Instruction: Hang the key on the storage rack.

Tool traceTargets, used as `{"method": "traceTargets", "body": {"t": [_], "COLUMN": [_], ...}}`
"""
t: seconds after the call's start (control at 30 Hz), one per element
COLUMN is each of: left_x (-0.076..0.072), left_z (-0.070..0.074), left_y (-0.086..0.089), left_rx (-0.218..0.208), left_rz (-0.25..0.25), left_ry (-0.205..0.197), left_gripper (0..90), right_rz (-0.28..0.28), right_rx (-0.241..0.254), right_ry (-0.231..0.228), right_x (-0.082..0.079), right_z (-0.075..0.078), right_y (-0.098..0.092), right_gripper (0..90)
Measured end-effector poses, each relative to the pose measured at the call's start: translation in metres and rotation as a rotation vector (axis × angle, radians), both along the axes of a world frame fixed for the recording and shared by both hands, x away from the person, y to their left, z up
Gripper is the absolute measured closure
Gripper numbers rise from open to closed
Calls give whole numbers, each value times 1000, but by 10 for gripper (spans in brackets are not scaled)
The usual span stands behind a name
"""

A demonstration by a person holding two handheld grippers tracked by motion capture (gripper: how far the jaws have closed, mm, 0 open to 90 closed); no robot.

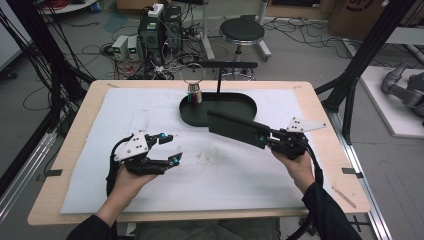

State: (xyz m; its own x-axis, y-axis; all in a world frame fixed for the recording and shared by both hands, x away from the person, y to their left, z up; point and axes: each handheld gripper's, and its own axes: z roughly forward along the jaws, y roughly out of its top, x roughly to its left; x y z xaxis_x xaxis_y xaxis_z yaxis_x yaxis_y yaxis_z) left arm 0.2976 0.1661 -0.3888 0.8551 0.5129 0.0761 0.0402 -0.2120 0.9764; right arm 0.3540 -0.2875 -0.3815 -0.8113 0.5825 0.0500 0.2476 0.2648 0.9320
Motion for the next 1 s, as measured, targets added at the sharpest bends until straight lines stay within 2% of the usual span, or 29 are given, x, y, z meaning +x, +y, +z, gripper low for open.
{"method": "traceTargets", "body": {"t": [0.3, 0.43, 0.57, 0.7, 0.8, 0.9, 1.0], "left_x": [-17, -23, -28, -30, -31, -32, -32], "left_z": [-2, -3, -4, -6, -7, -6, -6], "left_y": [18, 23, 26, 27, 28, 29, 29], "left_rx": [-15, -19, -1, 10, 10, 9, 5], "left_rz": [47, 59, 77, 81, 84, 86, 84], "left_ry": [-5, -11, -25, -30, -34, -38, -39], "left_gripper": [316, 306, 304, 299, 299, 299, 299], "right_rz": [-94, -113, -127, -144, -161, -174, -179], "right_rx": [-7, -10, -24, -30, -13, -24, -11], "right_ry": [-4, -10, -10, -16, 13, 13, 19], "right_x": [30, 41, 52, 62, 73, 83, 92], "right_z": [6, 7, 7, 4, -3, -6, -9], "right_y": [7, 12, 20, 26, 28, 32, 35], "right_gripper": [768, 768, 768, 768, 768, 768, 768]}}
